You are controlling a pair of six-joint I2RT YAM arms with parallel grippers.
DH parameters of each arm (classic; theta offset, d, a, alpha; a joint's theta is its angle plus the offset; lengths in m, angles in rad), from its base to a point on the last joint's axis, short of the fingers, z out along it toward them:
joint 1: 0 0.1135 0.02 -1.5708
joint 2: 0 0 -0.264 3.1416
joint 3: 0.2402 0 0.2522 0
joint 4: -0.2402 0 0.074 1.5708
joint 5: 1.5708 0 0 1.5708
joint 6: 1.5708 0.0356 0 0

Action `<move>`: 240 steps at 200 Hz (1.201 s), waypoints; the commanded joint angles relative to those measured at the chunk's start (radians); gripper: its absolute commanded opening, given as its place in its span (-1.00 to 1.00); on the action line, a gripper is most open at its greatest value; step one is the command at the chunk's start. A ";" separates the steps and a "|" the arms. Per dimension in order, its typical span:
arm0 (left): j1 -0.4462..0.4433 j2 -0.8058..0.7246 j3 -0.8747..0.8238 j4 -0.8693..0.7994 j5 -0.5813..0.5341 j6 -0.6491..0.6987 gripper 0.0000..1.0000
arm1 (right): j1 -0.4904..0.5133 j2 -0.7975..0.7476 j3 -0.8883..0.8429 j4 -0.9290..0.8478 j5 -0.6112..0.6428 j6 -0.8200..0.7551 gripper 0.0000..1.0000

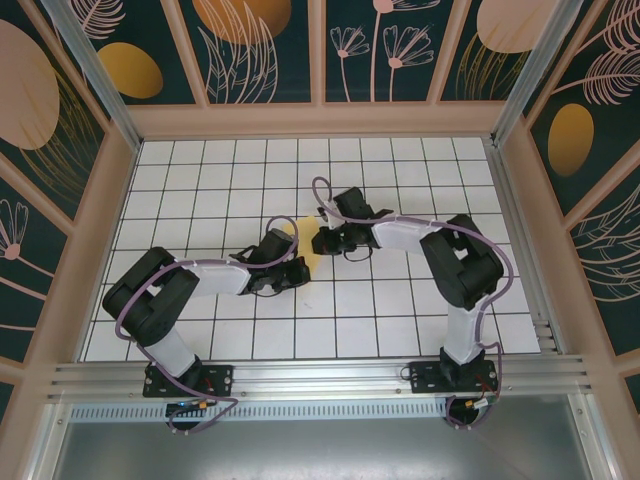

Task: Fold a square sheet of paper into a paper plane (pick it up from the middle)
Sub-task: Third fold the triangle at the center of the table.

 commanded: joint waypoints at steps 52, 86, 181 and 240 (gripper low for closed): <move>0.003 0.070 -0.029 -0.186 -0.100 0.041 -0.91 | -0.057 0.137 0.087 -0.033 0.016 -0.024 -0.93; 0.003 0.078 -0.026 -0.196 -0.094 0.052 -0.91 | -0.092 0.160 0.120 -0.044 0.041 -0.022 -0.93; 0.004 0.069 -0.017 -0.195 -0.095 0.059 -0.91 | -0.156 0.096 0.126 -0.041 0.111 0.007 -0.93; 0.004 0.053 -0.002 -0.189 -0.090 0.059 -0.91 | -0.067 -0.031 0.020 -0.008 0.080 0.031 -0.93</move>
